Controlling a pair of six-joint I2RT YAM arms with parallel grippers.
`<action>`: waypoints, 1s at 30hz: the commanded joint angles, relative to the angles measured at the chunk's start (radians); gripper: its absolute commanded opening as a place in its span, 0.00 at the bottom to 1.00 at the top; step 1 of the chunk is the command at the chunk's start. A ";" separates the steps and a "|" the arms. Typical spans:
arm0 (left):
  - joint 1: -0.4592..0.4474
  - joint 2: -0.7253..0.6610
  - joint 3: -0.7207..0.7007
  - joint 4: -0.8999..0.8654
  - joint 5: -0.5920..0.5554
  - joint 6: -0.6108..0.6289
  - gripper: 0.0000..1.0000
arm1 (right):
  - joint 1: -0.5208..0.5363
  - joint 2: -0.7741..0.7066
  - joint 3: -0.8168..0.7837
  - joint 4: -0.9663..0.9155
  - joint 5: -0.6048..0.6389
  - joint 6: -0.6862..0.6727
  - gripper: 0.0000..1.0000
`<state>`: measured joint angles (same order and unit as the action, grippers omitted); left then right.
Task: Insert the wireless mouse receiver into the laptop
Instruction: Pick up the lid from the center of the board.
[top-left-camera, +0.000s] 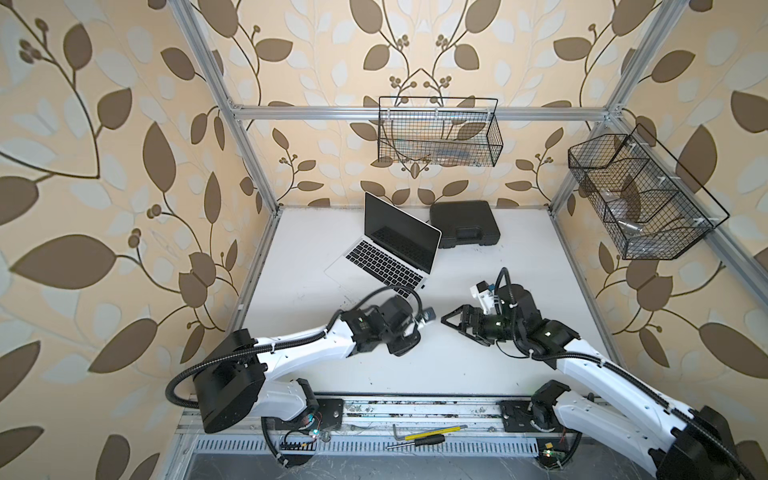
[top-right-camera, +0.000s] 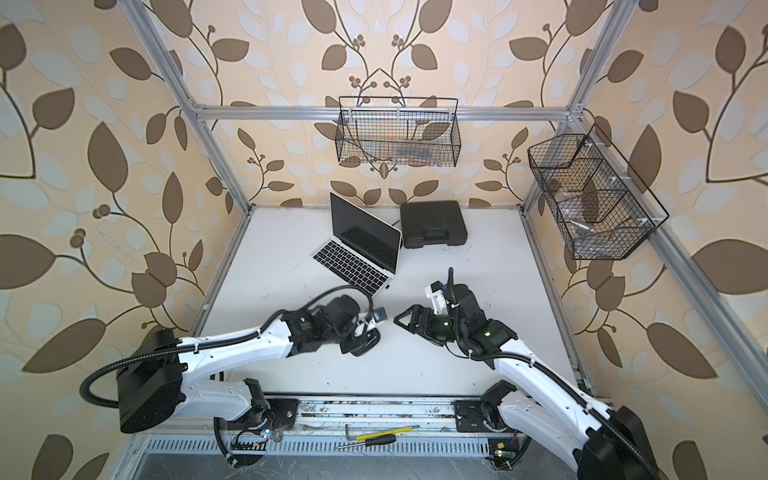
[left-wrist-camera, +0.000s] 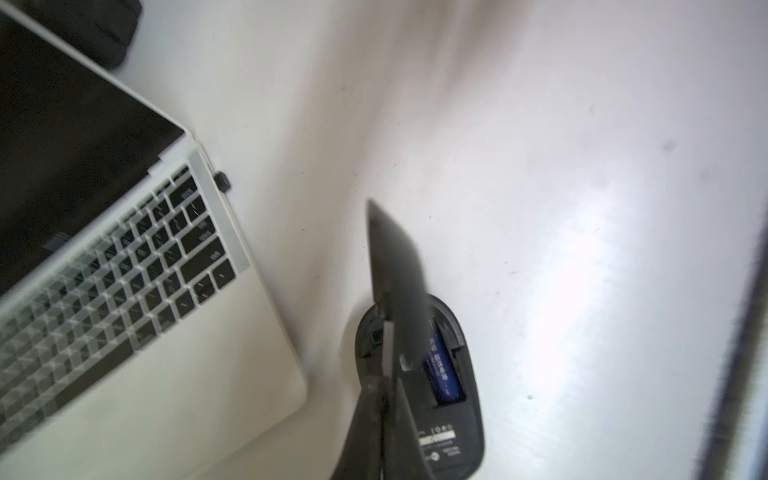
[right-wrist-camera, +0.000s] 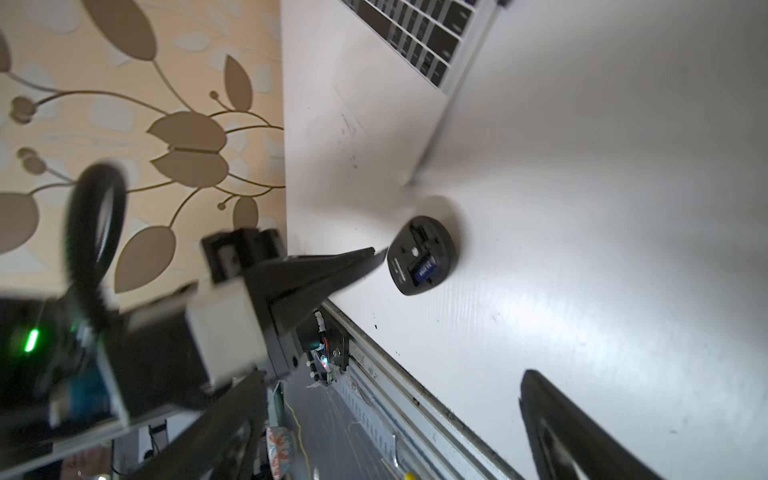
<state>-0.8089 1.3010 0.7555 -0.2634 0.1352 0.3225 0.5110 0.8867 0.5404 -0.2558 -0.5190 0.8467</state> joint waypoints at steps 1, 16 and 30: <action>0.184 0.014 0.085 -0.152 0.658 -0.253 0.00 | 0.000 0.017 0.001 0.042 -0.155 -0.291 0.93; 0.230 0.172 0.177 -0.357 1.105 -0.230 0.00 | 0.016 0.339 0.123 0.267 -0.511 -0.373 0.90; 0.231 0.112 0.142 -0.320 0.931 -0.248 0.64 | 0.000 0.412 0.078 0.505 -0.572 -0.183 0.00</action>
<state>-0.5762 1.4883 0.9161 -0.5877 1.1393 0.0898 0.5209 1.2793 0.6487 0.1604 -1.0882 0.6071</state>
